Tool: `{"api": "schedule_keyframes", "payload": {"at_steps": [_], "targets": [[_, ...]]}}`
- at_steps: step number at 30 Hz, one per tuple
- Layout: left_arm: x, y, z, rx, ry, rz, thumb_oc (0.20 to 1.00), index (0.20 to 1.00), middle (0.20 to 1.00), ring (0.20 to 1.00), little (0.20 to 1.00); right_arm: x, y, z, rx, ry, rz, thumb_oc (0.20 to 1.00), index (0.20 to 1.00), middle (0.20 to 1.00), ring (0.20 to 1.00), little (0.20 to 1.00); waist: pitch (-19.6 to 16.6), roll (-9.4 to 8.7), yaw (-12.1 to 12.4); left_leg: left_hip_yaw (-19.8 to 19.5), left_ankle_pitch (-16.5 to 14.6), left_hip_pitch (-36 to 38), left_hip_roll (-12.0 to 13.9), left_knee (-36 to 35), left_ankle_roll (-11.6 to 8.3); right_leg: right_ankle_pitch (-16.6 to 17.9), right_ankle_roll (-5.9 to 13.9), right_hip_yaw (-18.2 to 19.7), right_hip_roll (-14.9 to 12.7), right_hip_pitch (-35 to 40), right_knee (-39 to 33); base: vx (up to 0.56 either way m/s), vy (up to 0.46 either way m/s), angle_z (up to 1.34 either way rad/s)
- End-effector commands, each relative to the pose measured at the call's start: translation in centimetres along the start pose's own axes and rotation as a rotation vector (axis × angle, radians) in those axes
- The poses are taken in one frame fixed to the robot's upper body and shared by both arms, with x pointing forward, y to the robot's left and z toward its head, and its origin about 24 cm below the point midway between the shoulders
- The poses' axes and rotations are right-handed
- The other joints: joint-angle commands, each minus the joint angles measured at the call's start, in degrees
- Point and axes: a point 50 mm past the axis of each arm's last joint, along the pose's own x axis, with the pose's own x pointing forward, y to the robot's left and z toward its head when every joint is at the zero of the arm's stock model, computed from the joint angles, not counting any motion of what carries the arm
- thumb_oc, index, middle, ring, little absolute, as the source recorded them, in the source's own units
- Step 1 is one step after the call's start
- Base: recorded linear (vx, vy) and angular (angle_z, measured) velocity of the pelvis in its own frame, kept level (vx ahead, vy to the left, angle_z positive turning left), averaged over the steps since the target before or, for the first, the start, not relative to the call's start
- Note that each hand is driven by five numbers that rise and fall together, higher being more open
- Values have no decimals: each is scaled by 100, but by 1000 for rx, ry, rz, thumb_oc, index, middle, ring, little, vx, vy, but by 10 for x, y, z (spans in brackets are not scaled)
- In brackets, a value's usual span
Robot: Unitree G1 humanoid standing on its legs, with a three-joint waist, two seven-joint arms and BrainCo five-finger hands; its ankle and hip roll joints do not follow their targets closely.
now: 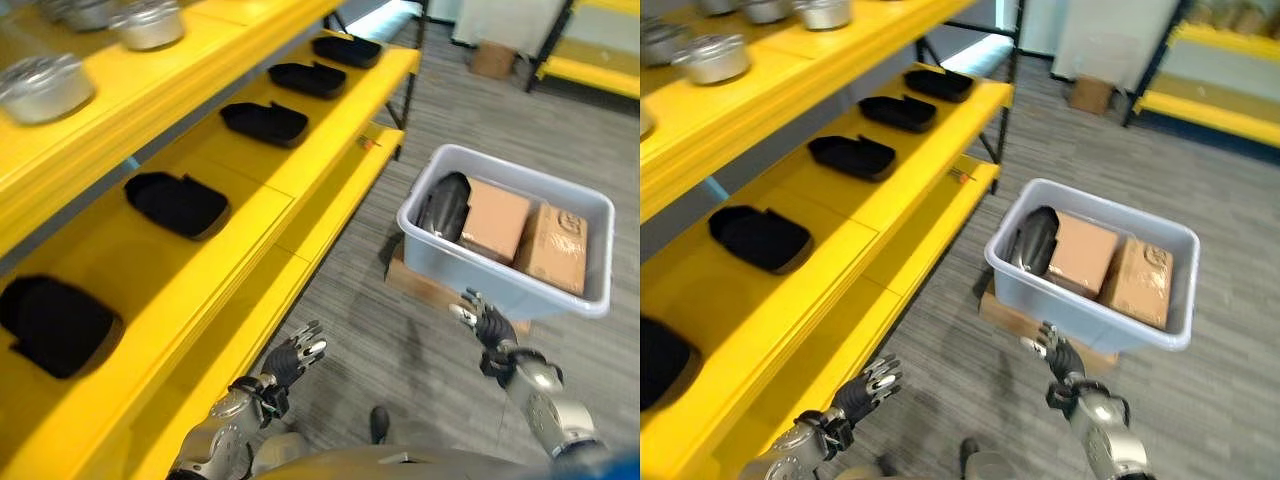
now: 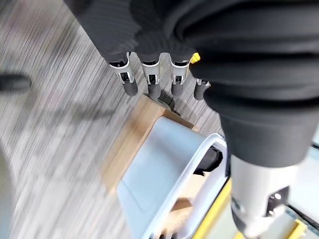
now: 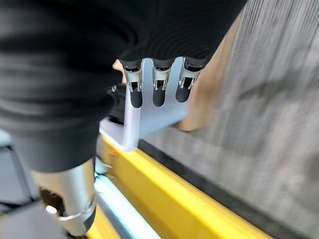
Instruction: Move parts from the plastic box to the shelf.
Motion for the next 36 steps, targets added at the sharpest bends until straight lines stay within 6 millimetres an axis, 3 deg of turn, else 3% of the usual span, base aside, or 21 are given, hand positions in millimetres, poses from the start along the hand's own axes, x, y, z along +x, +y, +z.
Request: {"api": "schedule_keyframes", "payload": {"at_steps": [1, 4, 5, 7, 18, 20, 23, 24, 25, 26, 28, 29, 30, 32, 33, 36], "targets": [[-2, 7, 16, 22, -45, 22, 1000, 1000, 1000, 1000, 1000, -1, 11, 1, 15, -29, 1, 1000, 1000, 1000, 1000, 1000, 34, -232, 132, 333, 79, 105, 95, -54, 9, 152, 496, -436, 54, -283, 291, 156, 24, -44], [4, 1, 18, 20, -49, 10, 1000, 1000, 1000, 1000, 1000, -3, 17, -5, 20, -19, 13, 1000, 1000, 1000, 1000, 1000, 124, -183, 148, 231, 560, -252, 126, -317, -194, 57, 431, -271, 208, -70, 178, 204, 51, -37], [7, -2, 21, 7, -66, 20, 1000, 1000, 1000, 1000, 1000, 1, 26, -2, -12, -17, 59, 1000, 1000, 1000, 1000, 1000, 252, -211, 331, -166, 724, -753, 13, -82, -253, -33, 364, -40, 246, 141, 134, 193, 99, -82], [8, -3, 21, 10, -74, 27, 1000, 1000, 1000, 1000, 1000, 4, 33, 2, -27, -25, 85, 1000, 1000, 1000, 1000, 1000, 281, -231, 420, -264, 695, -826, -19, 4, -204, -103, 339, 36, 246, 189, 158, 164, 111, -123], [10, -1, 11, 115, -7, 40, 1000, 1000, 1000, 1000, 1000, 8, 62, 18, -71, -100, 182, 1000, 1000, 1000, 1000, 1000, 56, -392, 501, -14, 315, -173, -37, -239, 80, -270, 324, -484, 314, -33, 508, 135, 85, -24], [10, 0, 8, 129, 12, 38, 1000, 1000, 1000, 1000, 1000, 11, 68, 25, -63, -125, 180, 1000, 1000, 1000, 1000, 1000, 60, -395, 532, 20, 269, -70, -48, -300, 137, -227, 361, -618, 376, -279, 1008, 65, 43, -4], [7, 6, 4, 118, 16, 66, 1000, 1000, 1000, 1000, 1000, 15, 77, 29, -48, -128, 187, 1000, 1000, 1000, 1000, 1000, 116, -330, 591, 85, 173, 30, 12, -371, 258, 85, 636, -853, 275, -922, 2492, 37, 18, -16], [3, 12, 3, 109, 14, 92, 1000, 1000, 1000, 1000, 1000, 17, 81, 28, -37, -121, 194, 1000, 1000, 1000, 1000, 1000, 136, -294, 693, 161, 159, 26, 84, -348, 278, 185, 785, -1074, -90, -1076, 2704, 72, -93, -42], [0, 16, 2, 114, 13, 109, 1000, 1000, 1000, 1000, 1000, 17, 83, 27, -31, -112, 199, 1000, 1000, 1000, 1000, 1000, 149, -300, 765, 235, 138, 30, 131, -318, 275, 260, 870, -1237, -368, -1010, 2441, 104, -250, -70], [-4, 21, 5, 117, 11, 119, 1000, 1000, 1000, 1000, 1000, 18, 82, 24, -35, -104, 196, 1000, 1000, 1000, 1000, 1000, 148, -314, 837, 326, 125, 49, 223, -279, 225, 464, 960, -1403, -790, -862, 1710, 117, -330, -102], [-7, 26, 8, 127, 15, 120, 1000, 1000, 1000, 1000, 1000, 19, 78, 17, -45, -72, 197, 1000, 1000, 1000, 1000, 1000, 148, -336, 856, 366, 78, 129, 343, -273, 115, 943, 1107, -1384, -1245, -761, 699, 171, -440, -97], [-9, 30, 9, 145, 27, 125, 1000, 1000, 1000, 1000, 1000, 19, 75, 12, -36, -63, 174, 1000, 1000, 1000, 1000, 1000, 134, -395, 847, 369, -73, 239, 419, -270, 50, 1710, 1368, -1197, -1673, -877, 93, 257, -543, -40], [-11, 33, 8, 145, 27, 140, 1000, 1000, 1000, 1000, 1000, 19, 75, 13, -25, -81, 159, 1000, 1000, 1000, 1000, 1000, 129, -413, 852, 395, -167, 305, 475, -257, 34, 1975, 1475, -1112, -1800, -984, 19, 318, -651, -17], [-15, 38, 1, 174, 16, 223, 1000, 1000, 1000, 1000, 1000, 16, 77, 22, -72, -125, 184, 1000, 1000, 1000, 1000, 1000, -11, -480, 870, 453, -262, 208, 681, -15, -68, 1382, 1420, -1286, -1530, -719, -177, 321, -649, 23], [-15, 39, 0, 174, 15, 228, 1000, 1000, 1000, 1000, 1000, 16, 77, 22, -76, -119, 188, 1000, 1000, 1000, 1000, 1000, -13, -487, 867, 467, -265, 206, 691, 4, -72, 1345, 1410, -1296, -1508, -718, -156, 262, -521, 18], [-12, 29, 2, 159, -33, 207, 1000, 1000, 1000, 1000, 1000, 13, 63, 19, -143, -73, 176, 1000, 1000, 1000, 1000, 1000, 32, -487, 809, 559, -214, 153, 913, 246, -215, 632, 1126, -1436, -1164, -596, 143, 188, -368, -22]]}}
